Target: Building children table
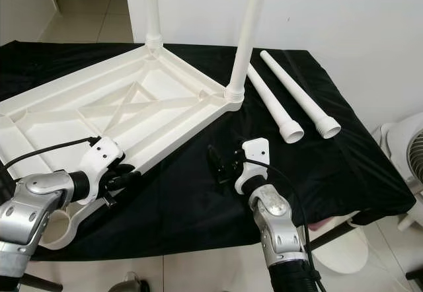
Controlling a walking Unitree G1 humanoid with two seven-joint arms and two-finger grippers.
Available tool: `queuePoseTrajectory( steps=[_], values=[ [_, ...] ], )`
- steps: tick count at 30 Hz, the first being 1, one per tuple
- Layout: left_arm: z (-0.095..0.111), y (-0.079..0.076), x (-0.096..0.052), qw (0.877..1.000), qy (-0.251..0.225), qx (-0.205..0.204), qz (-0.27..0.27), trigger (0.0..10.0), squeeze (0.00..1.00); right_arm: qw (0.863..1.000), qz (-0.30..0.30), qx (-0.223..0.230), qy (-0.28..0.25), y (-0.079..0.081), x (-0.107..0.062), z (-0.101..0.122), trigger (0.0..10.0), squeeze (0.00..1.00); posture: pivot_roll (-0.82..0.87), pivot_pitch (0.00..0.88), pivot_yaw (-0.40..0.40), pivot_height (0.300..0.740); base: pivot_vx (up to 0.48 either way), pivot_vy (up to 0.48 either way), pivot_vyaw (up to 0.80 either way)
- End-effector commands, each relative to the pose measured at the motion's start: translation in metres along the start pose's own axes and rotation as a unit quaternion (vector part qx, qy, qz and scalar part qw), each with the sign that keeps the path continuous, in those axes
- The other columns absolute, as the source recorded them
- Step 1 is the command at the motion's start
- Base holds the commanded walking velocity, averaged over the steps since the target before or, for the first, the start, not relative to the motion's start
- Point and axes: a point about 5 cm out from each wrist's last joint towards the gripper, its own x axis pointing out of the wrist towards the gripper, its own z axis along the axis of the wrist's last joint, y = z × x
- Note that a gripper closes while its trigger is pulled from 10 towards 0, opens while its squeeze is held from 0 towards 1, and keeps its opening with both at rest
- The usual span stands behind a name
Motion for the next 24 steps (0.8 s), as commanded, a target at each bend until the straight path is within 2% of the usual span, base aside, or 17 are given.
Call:
queuePoseTrajectory(
  steps=[1,9,12,14,21,24],
  values=[
    [-0.007,0.011,0.004,0.993,0.019,-0.022,0.117,0.0,0.00,1.000,-0.005,-0.002,0.000,-0.002,-0.001,0.001,10.0,0.00,0.09,0.046,-0.061,0.740,0.000,0.000,0.00],
    [0.004,-0.001,0.022,0.989,-0.002,-0.062,0.132,0.0,0.00,1.000,-0.006,0.000,-0.004,-0.002,0.002,0.003,10.0,0.00,0.09,0.053,-0.068,0.740,0.000,0.000,0.00],
    [0.003,-0.001,0.027,0.987,0.004,-0.068,0.146,0.0,0.00,1.000,-0.006,0.000,-0.005,-0.002,0.003,0.004,10.0,0.00,0.09,0.054,-0.067,0.740,0.000,0.000,0.00],
    [-0.001,-0.001,0.030,0.981,0.022,-0.076,0.177,0.0,0.00,1.000,-0.007,-0.001,-0.008,-0.002,0.003,0.006,10.0,0.00,0.08,0.061,-0.067,0.740,0.000,0.000,0.00],
    [-0.007,-0.001,0.027,0.973,0.038,-0.095,0.206,0.0,0.00,1.000,-0.010,-0.001,-0.008,-0.003,0.002,0.007,10.0,0.00,0.08,0.067,-0.068,0.740,0.000,0.000,0.00],
    [-0.014,0.003,0.018,0.963,0.052,-0.107,0.240,0.0,0.00,1.000,-0.012,-0.001,-0.008,-0.003,0.002,0.007,10.0,0.00,0.08,0.066,-0.067,0.740,0.000,0.000,0.00]
  ],
)
